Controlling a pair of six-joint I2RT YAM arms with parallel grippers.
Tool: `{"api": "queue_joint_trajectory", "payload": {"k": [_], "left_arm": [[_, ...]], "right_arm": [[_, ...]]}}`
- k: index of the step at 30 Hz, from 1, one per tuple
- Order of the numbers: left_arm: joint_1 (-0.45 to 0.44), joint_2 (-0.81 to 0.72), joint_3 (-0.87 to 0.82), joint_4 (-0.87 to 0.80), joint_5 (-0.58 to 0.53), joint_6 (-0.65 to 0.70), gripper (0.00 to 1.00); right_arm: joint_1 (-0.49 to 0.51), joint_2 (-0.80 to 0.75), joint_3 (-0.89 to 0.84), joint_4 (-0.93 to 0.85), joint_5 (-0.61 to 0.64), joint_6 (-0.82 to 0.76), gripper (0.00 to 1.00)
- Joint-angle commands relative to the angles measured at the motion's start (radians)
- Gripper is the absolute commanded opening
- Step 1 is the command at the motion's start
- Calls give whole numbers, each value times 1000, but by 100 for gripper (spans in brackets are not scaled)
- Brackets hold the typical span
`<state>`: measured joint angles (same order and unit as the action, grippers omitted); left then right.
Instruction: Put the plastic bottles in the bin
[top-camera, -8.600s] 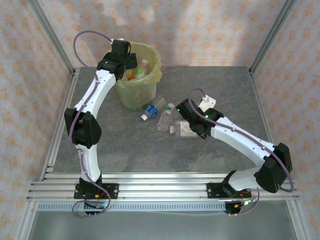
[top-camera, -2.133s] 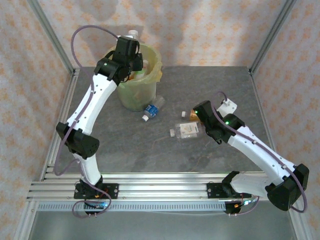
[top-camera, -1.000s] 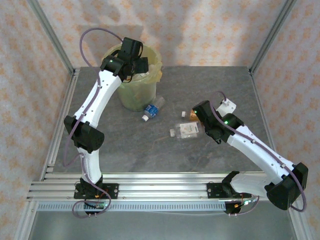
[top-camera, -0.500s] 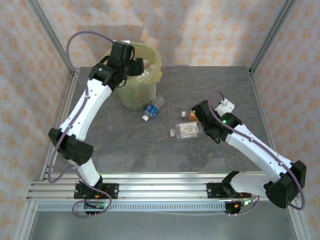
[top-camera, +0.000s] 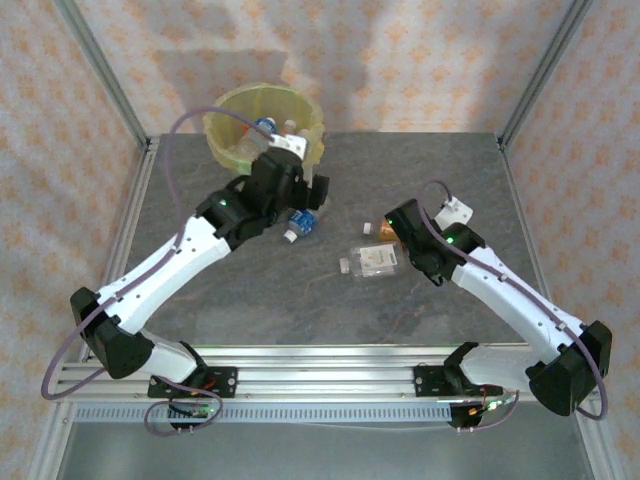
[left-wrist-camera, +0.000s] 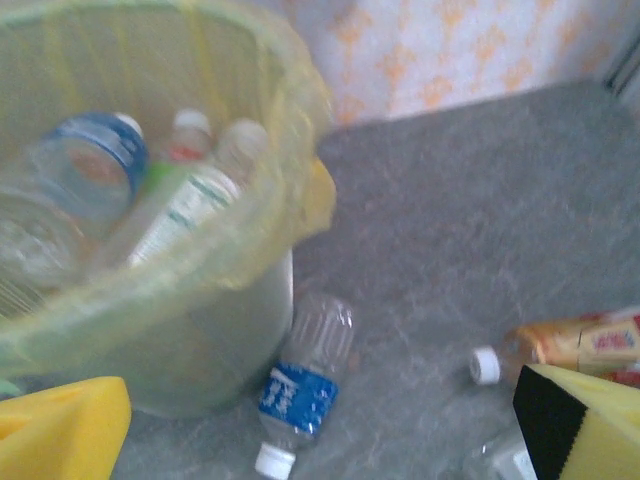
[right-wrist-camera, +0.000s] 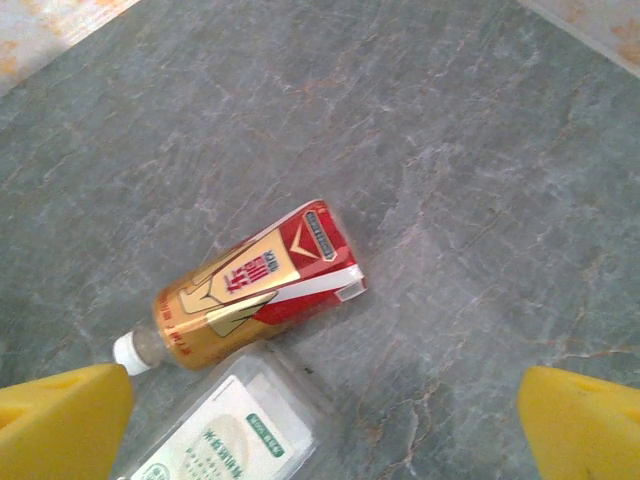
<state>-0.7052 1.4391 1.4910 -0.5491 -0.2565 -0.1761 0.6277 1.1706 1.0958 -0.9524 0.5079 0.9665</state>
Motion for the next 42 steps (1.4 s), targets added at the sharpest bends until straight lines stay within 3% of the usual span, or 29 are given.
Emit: {"api": "queue_joint_trajectory", "payload": {"k": [1, 9, 20, 42], "left_arm": [[-45, 18, -60, 34, -106, 10, 100], [-84, 129, -181, 64, -167, -45, 100], [-70, 336, -144, 107, -233, -28, 99], [27, 555, -50, 120, -164, -85, 96]], "right_arm": [[-12, -49, 14, -69, 63, 23, 99], [-25, -100, 5, -112, 100, 43, 99], [-25, -106, 6, -105, 96, 48, 99], [-25, -113, -5, -78, 86, 34, 99]]}}
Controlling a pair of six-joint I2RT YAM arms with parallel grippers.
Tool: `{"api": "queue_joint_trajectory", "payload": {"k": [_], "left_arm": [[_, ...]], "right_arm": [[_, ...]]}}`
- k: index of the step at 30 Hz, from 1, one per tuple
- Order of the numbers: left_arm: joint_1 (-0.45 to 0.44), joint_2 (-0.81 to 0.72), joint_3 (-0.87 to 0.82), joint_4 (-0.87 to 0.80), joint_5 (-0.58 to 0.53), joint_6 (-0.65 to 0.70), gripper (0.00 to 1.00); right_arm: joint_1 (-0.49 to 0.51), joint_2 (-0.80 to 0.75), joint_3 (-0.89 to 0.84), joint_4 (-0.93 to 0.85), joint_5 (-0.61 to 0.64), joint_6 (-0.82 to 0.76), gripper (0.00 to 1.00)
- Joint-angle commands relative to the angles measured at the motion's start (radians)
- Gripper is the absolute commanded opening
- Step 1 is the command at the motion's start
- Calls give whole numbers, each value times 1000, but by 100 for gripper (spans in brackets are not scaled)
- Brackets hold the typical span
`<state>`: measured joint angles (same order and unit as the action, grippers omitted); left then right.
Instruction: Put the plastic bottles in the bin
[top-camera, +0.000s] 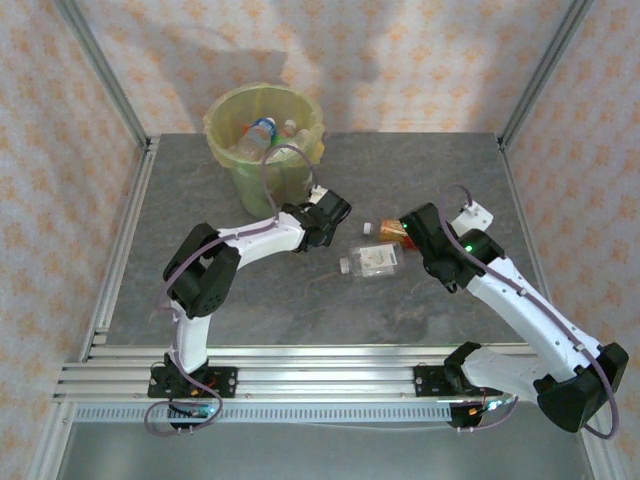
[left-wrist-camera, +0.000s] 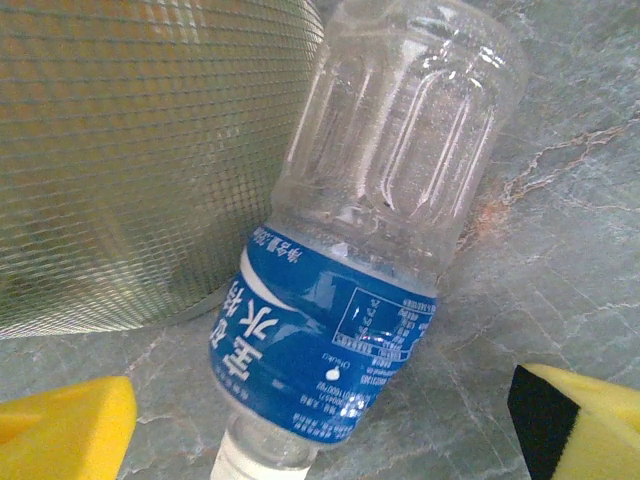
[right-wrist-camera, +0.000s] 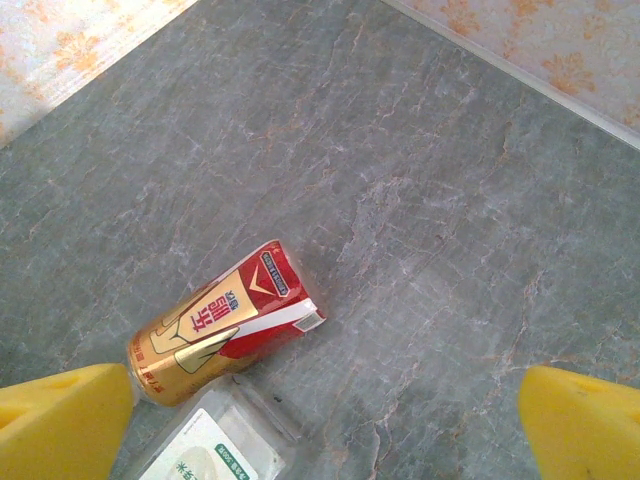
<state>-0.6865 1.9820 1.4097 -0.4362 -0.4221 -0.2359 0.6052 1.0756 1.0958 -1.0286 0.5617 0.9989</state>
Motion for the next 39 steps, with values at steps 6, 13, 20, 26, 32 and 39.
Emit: {"api": "queue_joint_trajectory", "payload": {"k": [6, 13, 20, 26, 32, 39], "left_arm": [[10, 53, 56, 5, -1, -28, 95], [9, 78, 75, 8, 43, -31, 89], [-4, 90, 95, -2, 45, -41, 83], [1, 146, 182, -88, -46, -69, 85], [5, 209, 269, -146, -63, -80, 86], [4, 242, 298, -138, 0, -58, 84]], "right_arm": [[-2, -17, -11, 3, 29, 1, 99], [-2, -17, -23, 17, 19, 1, 99], [-2, -16, -30, 28, 14, -1, 99], [-2, -16, -30, 30, 10, -6, 99], [-2, -16, -33, 35, 7, -8, 99], [-2, -14, -37, 44, 4, -13, 99]]}}
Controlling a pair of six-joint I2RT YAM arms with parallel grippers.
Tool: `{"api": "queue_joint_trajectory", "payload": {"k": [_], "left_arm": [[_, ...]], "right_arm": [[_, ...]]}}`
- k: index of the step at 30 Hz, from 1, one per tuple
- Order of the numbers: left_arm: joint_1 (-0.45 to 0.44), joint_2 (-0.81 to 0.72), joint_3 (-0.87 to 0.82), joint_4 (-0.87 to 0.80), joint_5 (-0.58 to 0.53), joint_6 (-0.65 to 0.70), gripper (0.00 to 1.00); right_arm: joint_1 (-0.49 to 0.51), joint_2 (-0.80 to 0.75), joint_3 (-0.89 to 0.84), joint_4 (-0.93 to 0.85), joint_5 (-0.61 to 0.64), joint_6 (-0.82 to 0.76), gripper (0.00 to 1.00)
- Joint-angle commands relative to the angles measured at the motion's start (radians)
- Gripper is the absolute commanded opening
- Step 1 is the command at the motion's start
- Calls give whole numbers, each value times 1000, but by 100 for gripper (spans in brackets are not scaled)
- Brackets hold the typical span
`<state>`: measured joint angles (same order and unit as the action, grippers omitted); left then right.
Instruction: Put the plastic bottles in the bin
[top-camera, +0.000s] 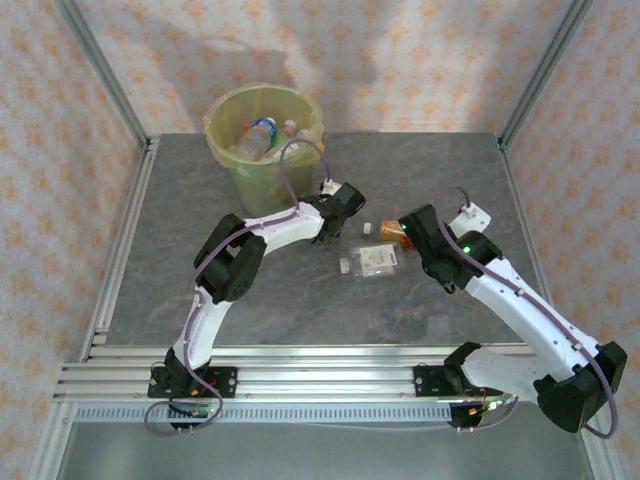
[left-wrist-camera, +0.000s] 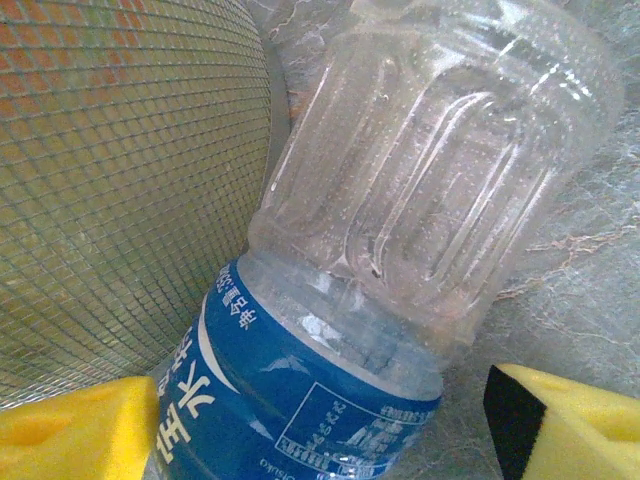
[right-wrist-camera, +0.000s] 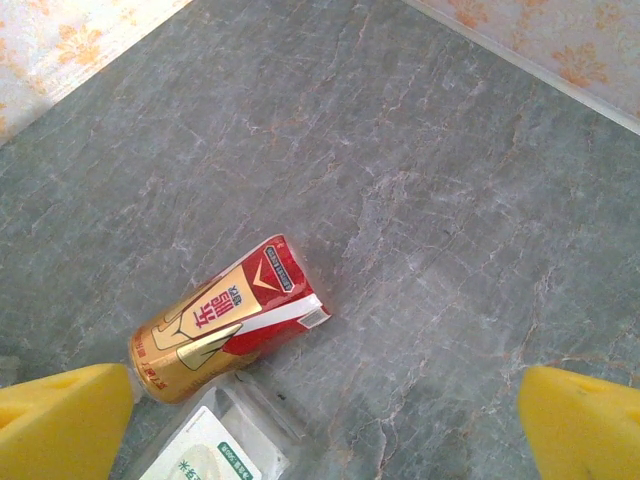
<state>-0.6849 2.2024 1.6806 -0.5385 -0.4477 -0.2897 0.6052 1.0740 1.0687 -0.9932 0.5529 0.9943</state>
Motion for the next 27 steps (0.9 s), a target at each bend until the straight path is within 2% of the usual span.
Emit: {"api": "queue_joint_trajectory", "payload": {"k": [1, 10, 14, 16, 21, 27], "left_arm": [[2, 23, 27, -34, 35, 1, 84], [1, 79, 120, -80, 72, 39, 82], [2, 123, 191, -124, 75, 48, 94], [1, 134, 211, -129, 89, 50, 95], [2, 156, 253, -139, 90, 60, 93], [2, 195, 315, -149, 92, 71, 86]], "right_arm": [[-2, -13, -12, 10, 13, -8, 99], [-2, -10, -18, 24, 2, -9, 99], [-2, -11, -19, 24, 1, -10, 99], [-2, -11, -22, 27, -2, -10, 99], [-2, -10, -27, 36, -7, -11, 99], [-3, -9, -30, 40, -12, -13, 99]]}}
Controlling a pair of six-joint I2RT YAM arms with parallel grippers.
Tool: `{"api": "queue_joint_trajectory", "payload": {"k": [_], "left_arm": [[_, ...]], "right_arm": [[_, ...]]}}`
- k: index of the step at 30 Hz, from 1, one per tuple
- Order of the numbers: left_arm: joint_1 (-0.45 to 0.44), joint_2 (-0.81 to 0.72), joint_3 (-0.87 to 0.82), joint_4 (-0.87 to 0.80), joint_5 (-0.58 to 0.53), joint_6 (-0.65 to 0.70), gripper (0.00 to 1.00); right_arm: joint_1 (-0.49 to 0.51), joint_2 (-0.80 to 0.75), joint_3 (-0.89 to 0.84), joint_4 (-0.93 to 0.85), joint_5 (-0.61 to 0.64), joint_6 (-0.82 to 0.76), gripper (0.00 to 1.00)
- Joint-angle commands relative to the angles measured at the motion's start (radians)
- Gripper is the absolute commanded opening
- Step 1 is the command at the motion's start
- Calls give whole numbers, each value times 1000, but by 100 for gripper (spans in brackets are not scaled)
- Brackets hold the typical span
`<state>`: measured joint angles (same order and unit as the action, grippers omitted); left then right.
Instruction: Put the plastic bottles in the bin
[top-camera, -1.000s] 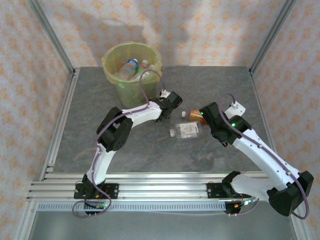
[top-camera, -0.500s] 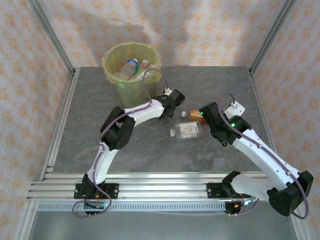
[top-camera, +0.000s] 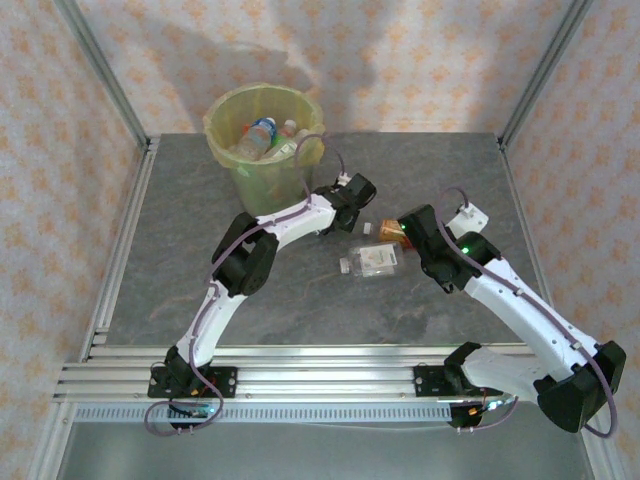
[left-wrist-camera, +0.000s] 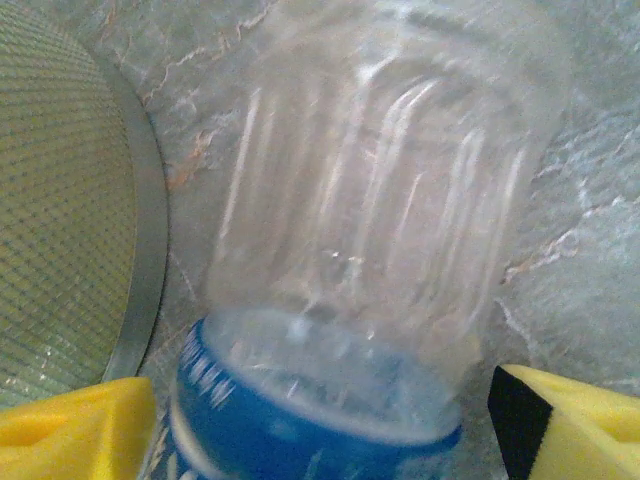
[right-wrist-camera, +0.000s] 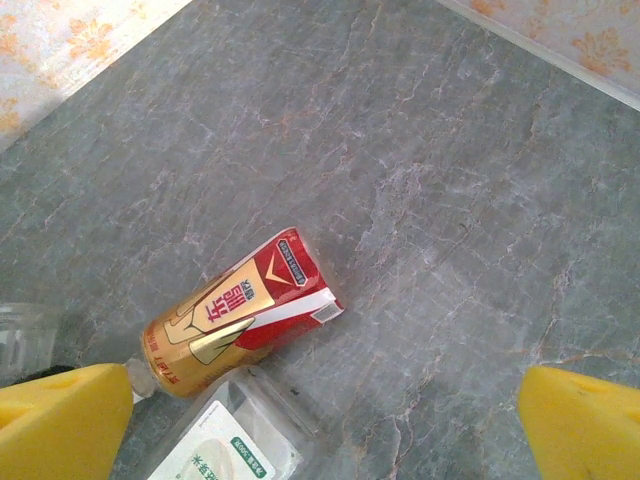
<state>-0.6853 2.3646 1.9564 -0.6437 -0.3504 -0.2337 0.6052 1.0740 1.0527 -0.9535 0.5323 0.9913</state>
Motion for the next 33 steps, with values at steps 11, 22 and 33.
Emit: {"api": "queue_joint_trajectory", "payload": {"k": [11, 22, 33], "left_arm": [[4, 93, 122, -71, 24, 33, 77], [0, 35, 99, -50, 42, 33, 57], [-70, -198, 17, -21, 35, 74, 56]], "right_arm": [[-2, -10, -17, -2, 8, -10, 99], [-2, -8, -2, -15, 21, -22, 99], [-2, -25, -7, -8, 26, -20, 99]]}}
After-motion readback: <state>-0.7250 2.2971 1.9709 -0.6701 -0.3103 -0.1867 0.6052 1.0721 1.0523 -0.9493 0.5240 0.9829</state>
